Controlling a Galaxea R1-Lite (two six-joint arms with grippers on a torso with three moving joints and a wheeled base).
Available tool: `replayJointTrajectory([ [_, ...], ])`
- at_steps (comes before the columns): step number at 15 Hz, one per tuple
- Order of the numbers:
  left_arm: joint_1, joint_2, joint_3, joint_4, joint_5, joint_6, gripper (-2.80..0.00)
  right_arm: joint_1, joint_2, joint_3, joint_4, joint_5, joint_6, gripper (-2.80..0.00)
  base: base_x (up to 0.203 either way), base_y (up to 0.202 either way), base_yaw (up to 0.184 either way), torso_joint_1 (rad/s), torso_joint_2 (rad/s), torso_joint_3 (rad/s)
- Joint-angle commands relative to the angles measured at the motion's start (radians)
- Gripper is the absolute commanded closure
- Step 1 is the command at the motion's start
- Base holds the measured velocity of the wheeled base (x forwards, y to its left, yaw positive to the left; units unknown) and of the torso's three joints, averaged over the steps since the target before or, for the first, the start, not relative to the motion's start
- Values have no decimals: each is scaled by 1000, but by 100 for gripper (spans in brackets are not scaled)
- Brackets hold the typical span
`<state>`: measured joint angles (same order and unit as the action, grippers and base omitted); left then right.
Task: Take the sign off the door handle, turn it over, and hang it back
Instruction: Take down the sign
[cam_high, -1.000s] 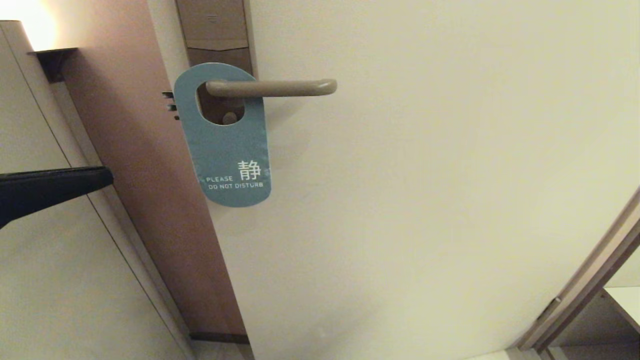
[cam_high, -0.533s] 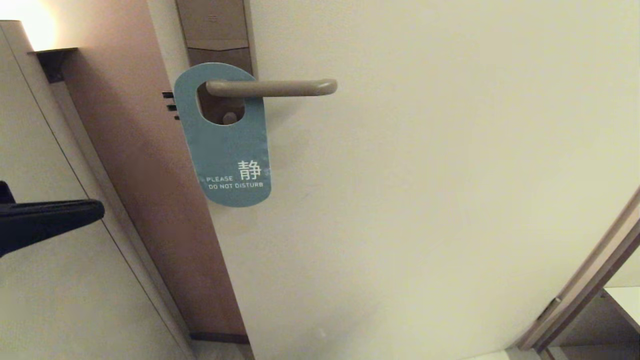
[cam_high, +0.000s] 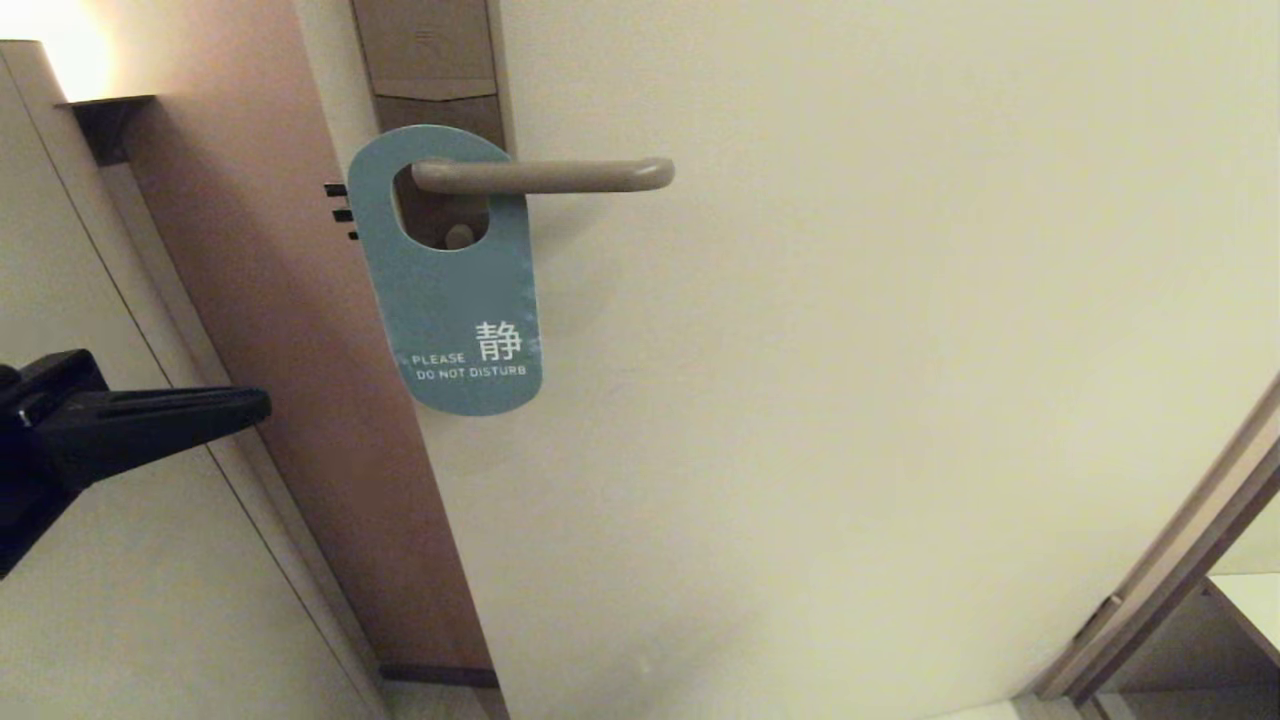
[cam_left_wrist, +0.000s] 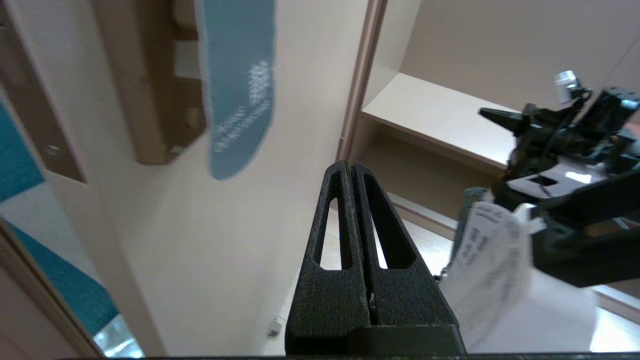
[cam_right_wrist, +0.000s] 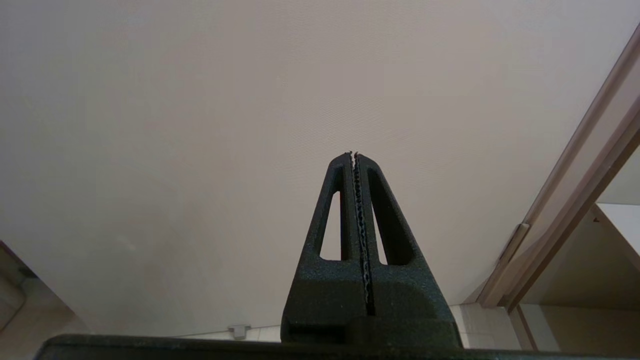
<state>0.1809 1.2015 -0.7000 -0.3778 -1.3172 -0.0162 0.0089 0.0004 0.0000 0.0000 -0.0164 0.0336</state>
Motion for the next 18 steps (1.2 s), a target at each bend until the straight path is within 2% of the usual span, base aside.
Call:
replayJointTrajectory([
  [1,3,45,-3,-31,-7,-1,0,-1,0,0,0,0,0,0,0,0,0,0,0,0],
  [6,3,46,-1,-53,-7,16,0,0,0,0,0,0,0,0,0,0,0,0,0,0],
  [7,3,47,-2,-57,-7,23,-280,-1,0,0,0,0,0,0,0,0,0,0,0,0],
  [13,0,50,-7,-85,-10,25,-280,0,0,0,0,0,0,0,0,0,0,0,0,0],
  [16,0,77,-23,-88,-75,25,-280,-1,0,0,0,0,0,0,0,0,0,0,0,0],
  [18,-1,105,-50,-89,-81,25,-280,0,0,0,0,0,0,0,0,0,0,0,0,0],
])
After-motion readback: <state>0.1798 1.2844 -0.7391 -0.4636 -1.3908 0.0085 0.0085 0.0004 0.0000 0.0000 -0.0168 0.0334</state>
